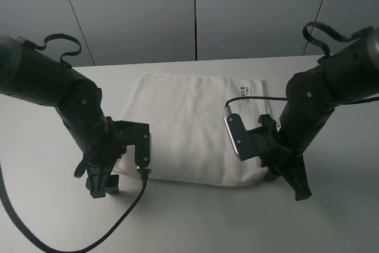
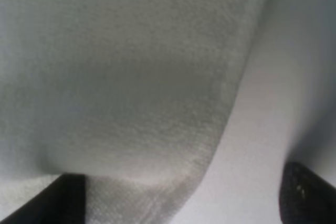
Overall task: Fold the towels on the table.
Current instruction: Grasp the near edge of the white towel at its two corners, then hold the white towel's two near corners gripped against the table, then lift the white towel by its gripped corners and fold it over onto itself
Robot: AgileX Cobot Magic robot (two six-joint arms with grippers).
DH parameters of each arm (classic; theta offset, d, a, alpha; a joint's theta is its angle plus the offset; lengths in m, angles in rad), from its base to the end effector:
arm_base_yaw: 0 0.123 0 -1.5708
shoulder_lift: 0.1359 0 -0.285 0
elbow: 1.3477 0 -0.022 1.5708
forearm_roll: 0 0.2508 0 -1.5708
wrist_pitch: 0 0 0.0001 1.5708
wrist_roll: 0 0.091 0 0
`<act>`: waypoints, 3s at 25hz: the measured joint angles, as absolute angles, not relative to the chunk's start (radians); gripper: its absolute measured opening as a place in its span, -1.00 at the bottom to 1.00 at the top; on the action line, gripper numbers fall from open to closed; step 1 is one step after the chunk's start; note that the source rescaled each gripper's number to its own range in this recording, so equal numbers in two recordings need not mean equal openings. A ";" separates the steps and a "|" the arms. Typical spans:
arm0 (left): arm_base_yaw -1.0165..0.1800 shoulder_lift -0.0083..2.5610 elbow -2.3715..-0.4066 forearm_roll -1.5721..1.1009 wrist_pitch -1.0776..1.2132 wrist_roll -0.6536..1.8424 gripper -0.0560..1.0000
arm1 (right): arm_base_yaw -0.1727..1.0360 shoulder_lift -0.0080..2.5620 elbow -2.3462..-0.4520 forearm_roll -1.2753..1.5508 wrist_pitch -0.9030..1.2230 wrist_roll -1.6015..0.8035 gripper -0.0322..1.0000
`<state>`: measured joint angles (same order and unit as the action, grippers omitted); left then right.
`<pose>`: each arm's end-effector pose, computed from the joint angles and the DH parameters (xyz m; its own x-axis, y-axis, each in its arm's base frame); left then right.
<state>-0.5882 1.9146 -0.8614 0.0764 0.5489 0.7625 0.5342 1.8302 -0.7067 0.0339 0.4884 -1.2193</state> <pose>0.2494 -0.1620 0.0912 -0.1551 0.9879 -0.0094 0.9854 0.1553 0.0690 0.2235 0.1339 0.0905 0.1530 -0.9877 -0.0320 -0.9877 -0.1518 -0.0371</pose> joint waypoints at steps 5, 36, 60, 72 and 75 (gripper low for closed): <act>-0.588 1.915 -0.861 0.076 0.549 0.761 0.97 | 0.534 1.830 -0.707 0.034 0.488 -1.219 -0.94; -0.590 1.878 -0.861 0.221 0.523 0.553 -0.89 | 0.534 1.828 -0.707 0.119 0.490 -1.062 -0.94; -0.597 1.575 -0.860 0.049 0.778 0.538 -0.89 | 0.538 1.402 -0.695 0.353 0.855 -0.972 -0.94; -0.597 1.484 -0.860 0.097 0.634 0.207 -0.87 | 0.538 1.390 -0.695 0.255 0.754 -0.491 -0.94; -0.597 1.484 -0.860 0.178 0.612 0.096 -0.86 | 0.538 1.390 -0.695 0.187 0.711 -0.368 -0.94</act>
